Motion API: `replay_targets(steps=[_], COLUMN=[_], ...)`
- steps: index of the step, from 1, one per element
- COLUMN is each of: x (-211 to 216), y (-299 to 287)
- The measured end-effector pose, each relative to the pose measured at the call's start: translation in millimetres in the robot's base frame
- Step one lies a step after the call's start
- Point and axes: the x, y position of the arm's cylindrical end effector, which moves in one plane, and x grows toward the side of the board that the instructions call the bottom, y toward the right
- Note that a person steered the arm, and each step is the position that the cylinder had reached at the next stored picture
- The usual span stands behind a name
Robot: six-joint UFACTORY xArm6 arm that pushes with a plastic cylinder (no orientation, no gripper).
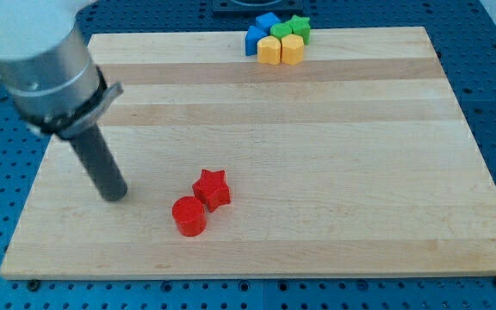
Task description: Push the red blocks towards the bottom right of the board
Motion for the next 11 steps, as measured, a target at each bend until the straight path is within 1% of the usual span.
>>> replay_targets(steps=[1,3,4,5,6,7,8,9,10,11], x=[30,11,11,11,13,34,53,44,17,-1], y=[31,112,164,190,154,124,160,223,273,316])
